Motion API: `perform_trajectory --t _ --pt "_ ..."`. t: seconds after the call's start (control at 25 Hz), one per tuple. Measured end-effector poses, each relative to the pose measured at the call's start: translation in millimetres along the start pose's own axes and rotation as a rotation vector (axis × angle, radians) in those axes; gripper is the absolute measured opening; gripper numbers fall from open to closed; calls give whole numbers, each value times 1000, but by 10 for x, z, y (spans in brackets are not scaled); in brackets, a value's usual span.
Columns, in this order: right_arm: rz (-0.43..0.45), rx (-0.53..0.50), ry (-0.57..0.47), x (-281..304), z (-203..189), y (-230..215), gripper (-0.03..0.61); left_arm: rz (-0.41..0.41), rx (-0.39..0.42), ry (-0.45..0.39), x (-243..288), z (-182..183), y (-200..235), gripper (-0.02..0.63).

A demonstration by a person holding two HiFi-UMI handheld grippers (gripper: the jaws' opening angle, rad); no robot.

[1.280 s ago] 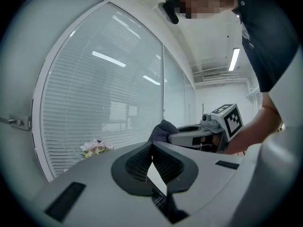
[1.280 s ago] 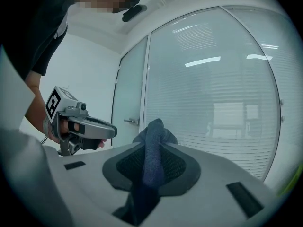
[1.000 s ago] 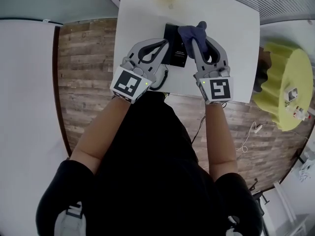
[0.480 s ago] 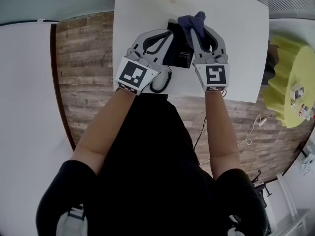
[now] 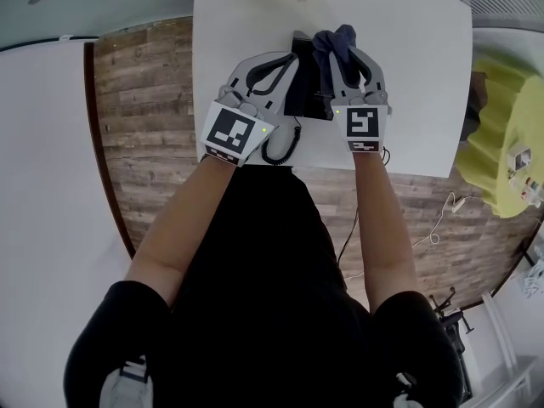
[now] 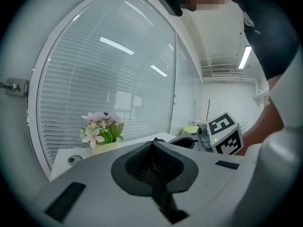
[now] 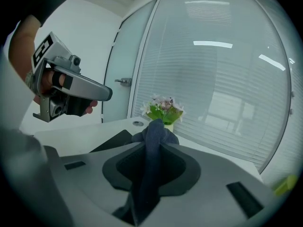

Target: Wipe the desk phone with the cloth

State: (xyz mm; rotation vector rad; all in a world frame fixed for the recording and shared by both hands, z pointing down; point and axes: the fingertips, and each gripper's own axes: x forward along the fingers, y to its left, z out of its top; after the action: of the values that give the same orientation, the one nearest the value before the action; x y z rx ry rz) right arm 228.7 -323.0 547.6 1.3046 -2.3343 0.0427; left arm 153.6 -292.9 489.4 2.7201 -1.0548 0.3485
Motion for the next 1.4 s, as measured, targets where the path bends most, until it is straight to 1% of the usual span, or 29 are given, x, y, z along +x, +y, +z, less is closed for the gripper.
perform_trajectory --t 0.28,0.8,1.08,1.4 --pt "-21 -6 12 22 -41 41 86 -4 -9 12 8 -94 -20 11" --pt "-22 61 38 -123 -215 225 83 -9 -24 34 -69 -311 -124 11" --pt "-13 74 54 -239 -337 368 83 -17 -27 44 -125 -406 -208 11" --pt "-29 87 49 -299 -397 442 83 -8 -28 61 -179 -569 -259 11"
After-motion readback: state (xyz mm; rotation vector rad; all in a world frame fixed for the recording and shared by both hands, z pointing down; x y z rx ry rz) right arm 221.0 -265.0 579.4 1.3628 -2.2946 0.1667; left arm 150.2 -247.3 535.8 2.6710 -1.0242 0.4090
